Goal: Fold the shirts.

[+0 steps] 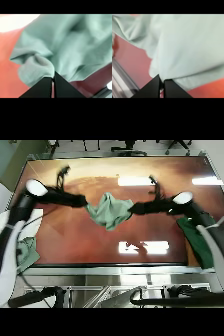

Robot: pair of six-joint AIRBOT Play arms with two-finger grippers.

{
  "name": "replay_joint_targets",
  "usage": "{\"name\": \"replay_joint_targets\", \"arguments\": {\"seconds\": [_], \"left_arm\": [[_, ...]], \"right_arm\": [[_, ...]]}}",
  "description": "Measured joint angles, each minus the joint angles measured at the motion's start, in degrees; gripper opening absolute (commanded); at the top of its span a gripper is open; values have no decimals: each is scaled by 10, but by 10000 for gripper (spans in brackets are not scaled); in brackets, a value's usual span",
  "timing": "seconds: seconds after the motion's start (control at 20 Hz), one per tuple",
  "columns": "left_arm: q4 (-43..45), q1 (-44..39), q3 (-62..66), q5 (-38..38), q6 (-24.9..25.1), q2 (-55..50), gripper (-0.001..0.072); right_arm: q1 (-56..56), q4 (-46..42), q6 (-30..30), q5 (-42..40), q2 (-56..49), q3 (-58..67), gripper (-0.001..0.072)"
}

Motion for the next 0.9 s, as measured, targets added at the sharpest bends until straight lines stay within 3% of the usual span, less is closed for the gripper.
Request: {"name": "replay_joint_targets", "arguments": {"seconds": [0.35, 0.55, 0.9], "left_arm": [[5, -58, 204, -1, -35, 186, 10], [72, -70, 254, -33, -71, 252, 10], [179, -71, 208, -186, -108, 175, 10]], "right_arm": [[-19, 2, 0, 59, 138, 202, 29], [-21, -28, 2, 66, 186, 250, 29], [-19, -117, 41, 133, 88, 217, 29]]}}
